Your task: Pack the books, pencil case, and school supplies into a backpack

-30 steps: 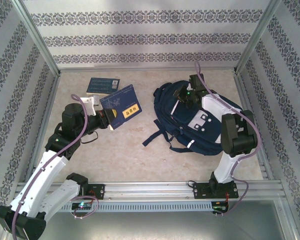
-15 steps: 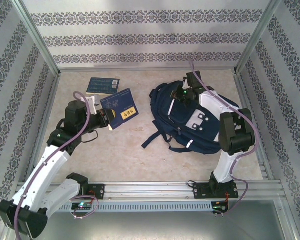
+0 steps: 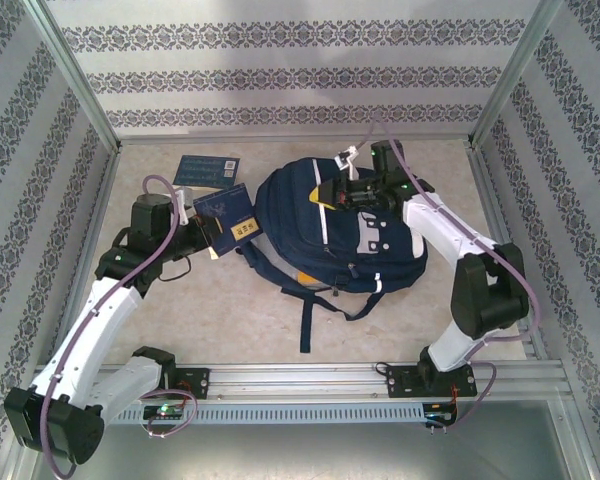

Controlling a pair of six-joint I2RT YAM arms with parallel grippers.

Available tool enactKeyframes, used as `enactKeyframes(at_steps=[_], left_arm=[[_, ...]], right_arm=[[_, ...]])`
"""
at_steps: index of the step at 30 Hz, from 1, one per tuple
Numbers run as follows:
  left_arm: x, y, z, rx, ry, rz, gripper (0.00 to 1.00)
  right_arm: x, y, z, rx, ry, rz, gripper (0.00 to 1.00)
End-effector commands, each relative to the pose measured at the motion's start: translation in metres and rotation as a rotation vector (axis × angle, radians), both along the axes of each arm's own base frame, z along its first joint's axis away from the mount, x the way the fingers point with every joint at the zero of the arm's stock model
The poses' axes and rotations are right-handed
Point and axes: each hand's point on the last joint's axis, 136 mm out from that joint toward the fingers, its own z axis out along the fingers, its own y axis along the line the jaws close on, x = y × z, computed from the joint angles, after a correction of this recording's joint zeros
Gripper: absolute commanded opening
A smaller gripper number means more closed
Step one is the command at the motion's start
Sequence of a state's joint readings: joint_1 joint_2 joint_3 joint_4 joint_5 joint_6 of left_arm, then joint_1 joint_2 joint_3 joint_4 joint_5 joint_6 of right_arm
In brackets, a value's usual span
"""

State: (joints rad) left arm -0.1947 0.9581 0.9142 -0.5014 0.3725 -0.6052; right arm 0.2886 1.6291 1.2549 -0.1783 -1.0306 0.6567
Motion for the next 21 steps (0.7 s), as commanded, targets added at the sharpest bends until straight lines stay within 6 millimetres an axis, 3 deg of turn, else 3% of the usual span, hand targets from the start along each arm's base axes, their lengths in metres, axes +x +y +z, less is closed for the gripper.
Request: enactKeyframes(at_steps=[1,4,8,15,21], left_arm=[[0.001,0.007,0.021,0.015,-0.057,0.007,0.0],[-0.001,0.001,0.031,-0.028,-0.09,-0.015,0.0],[0.004,-0.025,0.037,-0.201,-0.103,-0.101,0.0],[0.009,-0.058,0.03,-0.441,-0.05,-0.235,0.0],[0.006,-0.071,0.014,-0.483,0.037,-0.31,0.0]], right_arm=[[-0.026,0.006,0.061,0.154,-0.137,0.152,0.0],[-0.029,0.009,0.077,0.211,-0.141,0.177,0.0],[-0.031,0.012,0.094,0.247,-0.143,0.2,0.0],[-0.047,0.011,0.119,0.275,-0.179,0.234,0.0],[-0.048,0.011,0.131,0.289,-0.149,0.238,0.0]])
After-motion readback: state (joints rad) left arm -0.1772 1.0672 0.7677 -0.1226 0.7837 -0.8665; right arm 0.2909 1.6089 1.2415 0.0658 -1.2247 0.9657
